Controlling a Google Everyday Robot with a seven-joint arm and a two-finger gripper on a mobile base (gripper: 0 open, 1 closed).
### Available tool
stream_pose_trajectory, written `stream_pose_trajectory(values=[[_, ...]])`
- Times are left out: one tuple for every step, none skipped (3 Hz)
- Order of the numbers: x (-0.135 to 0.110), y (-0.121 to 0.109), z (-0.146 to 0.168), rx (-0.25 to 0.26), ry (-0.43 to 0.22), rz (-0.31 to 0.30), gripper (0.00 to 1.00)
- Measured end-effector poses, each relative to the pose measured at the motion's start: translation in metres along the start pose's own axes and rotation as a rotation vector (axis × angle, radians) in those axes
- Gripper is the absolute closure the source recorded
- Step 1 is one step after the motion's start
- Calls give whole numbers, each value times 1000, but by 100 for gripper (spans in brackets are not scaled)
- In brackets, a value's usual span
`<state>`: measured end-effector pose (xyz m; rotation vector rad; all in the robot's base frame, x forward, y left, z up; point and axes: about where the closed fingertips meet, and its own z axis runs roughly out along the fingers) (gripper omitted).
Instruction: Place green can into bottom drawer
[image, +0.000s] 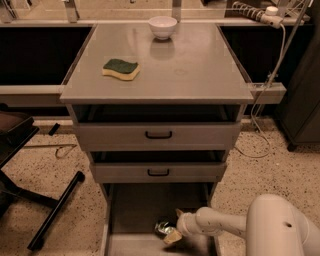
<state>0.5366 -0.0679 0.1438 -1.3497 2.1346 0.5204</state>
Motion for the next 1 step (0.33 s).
stream_pose_trajectory(values=[[0, 0, 0, 0, 0, 0, 0]])
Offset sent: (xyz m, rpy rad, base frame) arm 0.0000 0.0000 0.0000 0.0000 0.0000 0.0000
